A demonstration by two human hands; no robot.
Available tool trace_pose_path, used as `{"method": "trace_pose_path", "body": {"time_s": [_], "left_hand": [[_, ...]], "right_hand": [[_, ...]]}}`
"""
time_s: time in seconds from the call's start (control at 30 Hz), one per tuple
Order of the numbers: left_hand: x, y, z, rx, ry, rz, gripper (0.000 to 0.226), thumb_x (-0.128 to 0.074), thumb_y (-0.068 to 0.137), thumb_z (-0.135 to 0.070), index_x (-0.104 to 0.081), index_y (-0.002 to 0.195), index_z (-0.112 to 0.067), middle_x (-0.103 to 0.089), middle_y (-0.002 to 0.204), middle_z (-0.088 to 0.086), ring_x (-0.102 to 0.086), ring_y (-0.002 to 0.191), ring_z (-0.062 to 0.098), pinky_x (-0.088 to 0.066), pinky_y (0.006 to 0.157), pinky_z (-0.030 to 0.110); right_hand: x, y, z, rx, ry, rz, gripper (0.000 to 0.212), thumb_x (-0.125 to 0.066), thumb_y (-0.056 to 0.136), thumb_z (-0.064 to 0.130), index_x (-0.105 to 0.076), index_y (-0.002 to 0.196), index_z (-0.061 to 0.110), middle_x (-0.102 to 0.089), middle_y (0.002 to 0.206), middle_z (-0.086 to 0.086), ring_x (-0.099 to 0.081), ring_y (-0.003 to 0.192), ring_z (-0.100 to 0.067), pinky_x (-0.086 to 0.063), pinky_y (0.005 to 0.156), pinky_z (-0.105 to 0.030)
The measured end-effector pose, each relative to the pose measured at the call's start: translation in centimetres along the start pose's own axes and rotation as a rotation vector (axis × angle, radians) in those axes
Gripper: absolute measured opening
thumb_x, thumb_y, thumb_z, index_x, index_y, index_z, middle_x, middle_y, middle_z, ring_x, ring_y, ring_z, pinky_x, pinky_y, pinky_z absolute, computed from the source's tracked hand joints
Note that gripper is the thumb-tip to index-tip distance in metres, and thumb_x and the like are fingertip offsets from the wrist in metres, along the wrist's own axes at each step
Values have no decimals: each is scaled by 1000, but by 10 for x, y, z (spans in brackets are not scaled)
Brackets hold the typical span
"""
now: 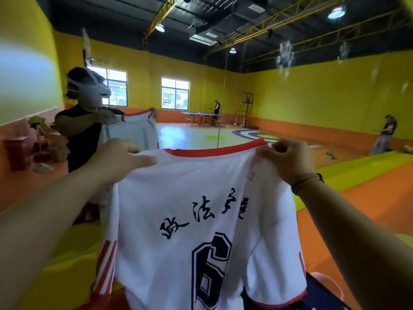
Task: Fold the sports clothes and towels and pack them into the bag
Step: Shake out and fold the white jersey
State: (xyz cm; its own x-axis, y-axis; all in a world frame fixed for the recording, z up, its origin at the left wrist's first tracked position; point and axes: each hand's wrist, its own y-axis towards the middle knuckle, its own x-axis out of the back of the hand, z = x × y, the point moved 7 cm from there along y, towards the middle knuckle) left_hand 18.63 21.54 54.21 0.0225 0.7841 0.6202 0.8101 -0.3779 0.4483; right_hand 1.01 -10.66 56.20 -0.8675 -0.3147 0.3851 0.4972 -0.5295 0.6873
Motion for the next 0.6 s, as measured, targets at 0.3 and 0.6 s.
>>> {"method": "trace_pose_path", "body": {"time_s": [0.3, 0.6], "left_hand": [[-96, 40, -83, -138, -109, -62, 27, -55, 93, -25, -46, 68, -16, -44, 61, 2, -40, 58, 20, -28, 54, 30], [-180, 57, -137, -153, -152, 74, 52, -65, 80, -53, -63, 83, -1, -61, 77, 20, -52, 66, 23, -33, 58, 29]], "right_hand": [[65, 21, -76, -123, 349, -38, 13, -68, 85, 19, -64, 72, 20, -56, 66, -5, -46, 61, -12, -38, 58, -25], [122, 37, -116, 130, -381, 144, 42, -64, 86, 34, -48, 55, 11, -36, 51, 0, -30, 50, -13, -28, 47, -22]]}}
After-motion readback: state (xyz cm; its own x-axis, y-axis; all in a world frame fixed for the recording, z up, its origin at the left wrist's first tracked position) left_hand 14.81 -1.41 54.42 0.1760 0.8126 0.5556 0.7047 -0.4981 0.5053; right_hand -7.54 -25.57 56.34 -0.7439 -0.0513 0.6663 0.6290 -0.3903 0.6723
